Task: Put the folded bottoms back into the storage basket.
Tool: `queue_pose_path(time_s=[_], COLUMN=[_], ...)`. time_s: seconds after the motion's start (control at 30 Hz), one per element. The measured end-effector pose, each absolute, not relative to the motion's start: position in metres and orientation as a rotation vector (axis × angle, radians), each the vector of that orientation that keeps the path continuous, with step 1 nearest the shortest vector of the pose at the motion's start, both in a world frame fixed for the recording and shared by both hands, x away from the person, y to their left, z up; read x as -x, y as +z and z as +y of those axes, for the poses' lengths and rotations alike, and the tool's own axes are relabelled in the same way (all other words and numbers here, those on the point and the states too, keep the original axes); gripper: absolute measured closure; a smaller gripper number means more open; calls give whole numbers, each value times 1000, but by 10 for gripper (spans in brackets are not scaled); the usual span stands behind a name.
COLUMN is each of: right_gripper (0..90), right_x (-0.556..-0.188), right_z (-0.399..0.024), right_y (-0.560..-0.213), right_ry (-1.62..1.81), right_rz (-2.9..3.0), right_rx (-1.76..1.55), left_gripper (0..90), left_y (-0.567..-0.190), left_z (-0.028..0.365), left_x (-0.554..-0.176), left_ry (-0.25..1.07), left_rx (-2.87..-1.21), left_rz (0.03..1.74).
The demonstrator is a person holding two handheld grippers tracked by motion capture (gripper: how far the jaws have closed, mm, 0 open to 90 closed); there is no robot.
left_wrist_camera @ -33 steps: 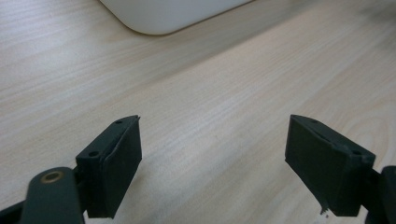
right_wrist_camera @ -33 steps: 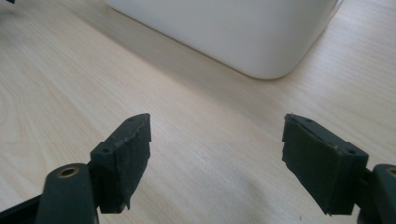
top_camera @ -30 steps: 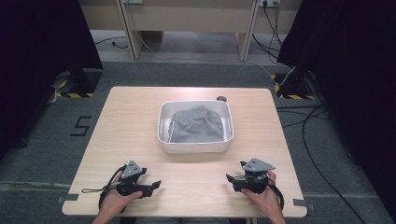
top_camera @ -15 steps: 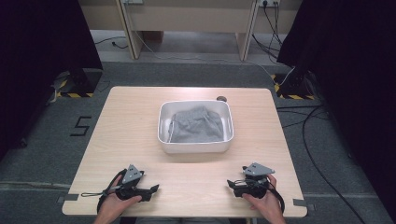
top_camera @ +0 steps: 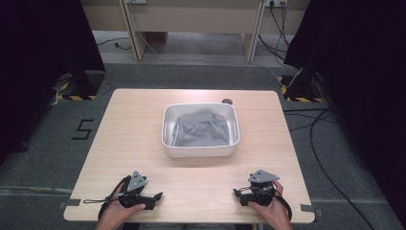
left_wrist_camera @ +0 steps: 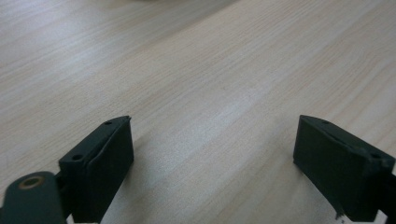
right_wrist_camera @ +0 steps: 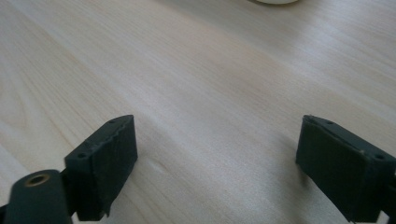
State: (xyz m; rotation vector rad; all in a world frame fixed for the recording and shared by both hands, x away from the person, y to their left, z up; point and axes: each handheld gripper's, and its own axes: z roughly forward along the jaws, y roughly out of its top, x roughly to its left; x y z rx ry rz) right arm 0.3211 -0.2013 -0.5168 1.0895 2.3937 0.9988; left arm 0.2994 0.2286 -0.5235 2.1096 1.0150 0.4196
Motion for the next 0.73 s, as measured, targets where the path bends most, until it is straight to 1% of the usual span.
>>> queue_pose_path(time_s=[0.23, 0.47, 0.73], right_gripper=[46, 29, 12], right_x=[-322, -322, -323], right_z=[-200, -199, -199], right_y=[-517, -518, -518], right_ry=[987, 982, 976], right_rz=[2421, 2428, 2434], right_rx=[-1074, -1078, -1073], left_gripper=[30, 0, 0], left_y=[-524, -525, -525], left_z=[227, 226, 226], left_x=[-301, -302, -302], left_ry=[404, 400, 399], left_rx=[-2128, -2140, -2140], left_rz=[1004, 1000, 1000])
